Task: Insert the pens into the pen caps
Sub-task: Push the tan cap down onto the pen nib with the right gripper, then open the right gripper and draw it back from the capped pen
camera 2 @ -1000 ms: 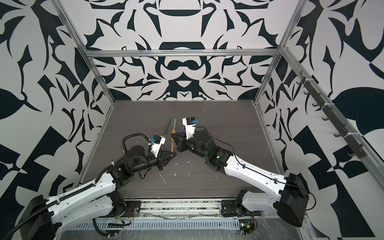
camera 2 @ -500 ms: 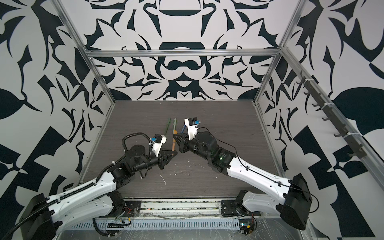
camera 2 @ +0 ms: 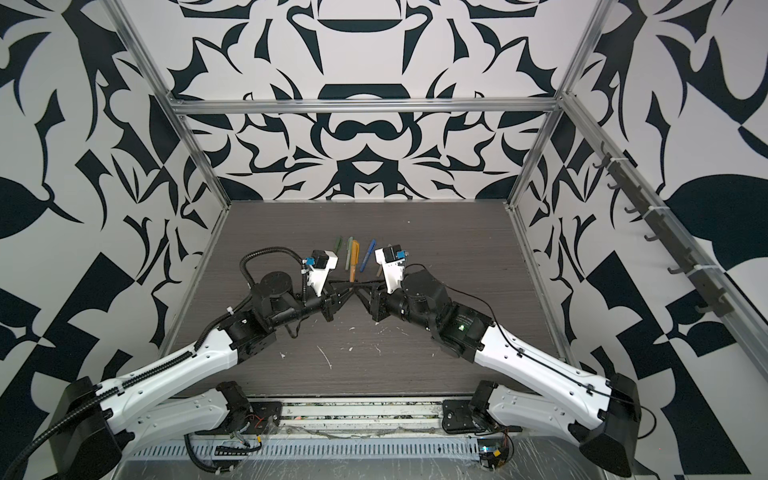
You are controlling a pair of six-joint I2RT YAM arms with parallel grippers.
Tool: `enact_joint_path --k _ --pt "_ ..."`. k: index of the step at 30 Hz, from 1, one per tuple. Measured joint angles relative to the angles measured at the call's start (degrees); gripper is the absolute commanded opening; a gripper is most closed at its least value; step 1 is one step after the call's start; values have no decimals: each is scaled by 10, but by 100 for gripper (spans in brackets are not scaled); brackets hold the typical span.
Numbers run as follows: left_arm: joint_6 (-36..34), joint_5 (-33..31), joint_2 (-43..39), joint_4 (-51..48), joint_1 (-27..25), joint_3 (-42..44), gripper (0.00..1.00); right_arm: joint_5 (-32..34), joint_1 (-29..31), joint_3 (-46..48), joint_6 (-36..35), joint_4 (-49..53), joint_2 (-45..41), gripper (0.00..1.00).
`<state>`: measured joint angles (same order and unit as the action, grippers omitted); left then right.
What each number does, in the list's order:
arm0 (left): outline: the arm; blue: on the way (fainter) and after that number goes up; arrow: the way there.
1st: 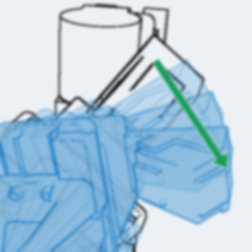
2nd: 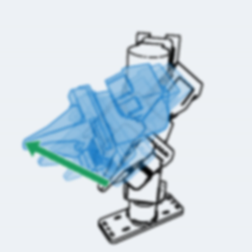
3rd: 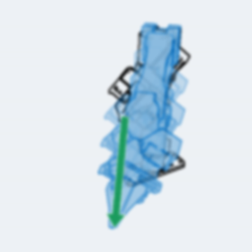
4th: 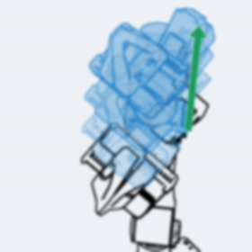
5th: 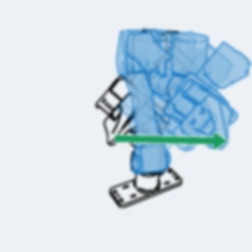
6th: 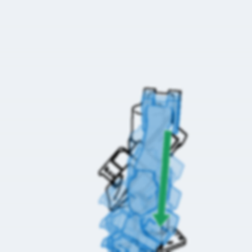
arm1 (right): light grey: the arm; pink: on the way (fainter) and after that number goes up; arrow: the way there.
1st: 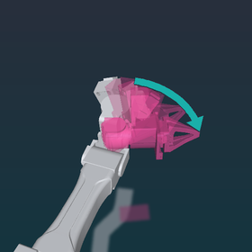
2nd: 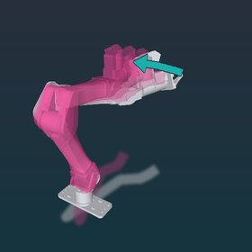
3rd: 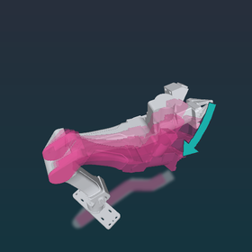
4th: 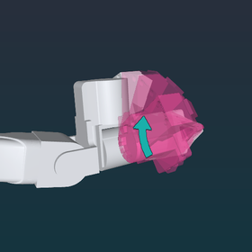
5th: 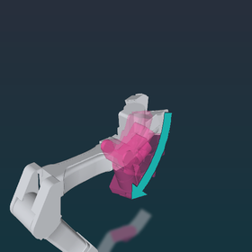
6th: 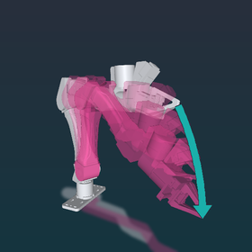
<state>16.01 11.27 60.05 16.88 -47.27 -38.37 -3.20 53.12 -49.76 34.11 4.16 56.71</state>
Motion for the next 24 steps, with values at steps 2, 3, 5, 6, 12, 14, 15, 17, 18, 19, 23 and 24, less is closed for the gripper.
enact_joint_path --k 2,3,5,6,12,14,15,17,18,19,23,24 --pt "-4 0 6 0 0 0 4 9 0 0 -2 22 -15 29" --pt "-5 0 9 1 0 0 4 20 0 0 -3 35 -25 28" --pt "-7 2 16 4 0 0 4 45 0 0 -7 66 -44 28" --pt "-9 4 21 5 0 -1 4 61 0 -1 -9 83 -52 27" --pt "-13 17 56 -1 0 -26 4 156 0 -8 -19 170 -91 31" --pt "-13 17 59 -1 0 -26 4 178 0 -10 -27 188 -99 33" --pt "-13 18 60 -1 0 -26 4 188 0 -13 -32 196 -101 33" --pt "-12 18 63 -1 -2 -26 4 194 0 -22 -49 206 -101 29" --pt "-12 17 66 0 -3 -26 3 196 0 -27 -59 208 -101 29" --pt "-12 17 69 0 -6 -26 3 201 0 -34 -68 210 -100 29" --pt "-13 12 76 -2 -16 -26 3 213 0 -93 -93 226 -79 31" --pt "-13 11 76 -2 -17 -26 3 212 0 -113 -100 226 -71 34"
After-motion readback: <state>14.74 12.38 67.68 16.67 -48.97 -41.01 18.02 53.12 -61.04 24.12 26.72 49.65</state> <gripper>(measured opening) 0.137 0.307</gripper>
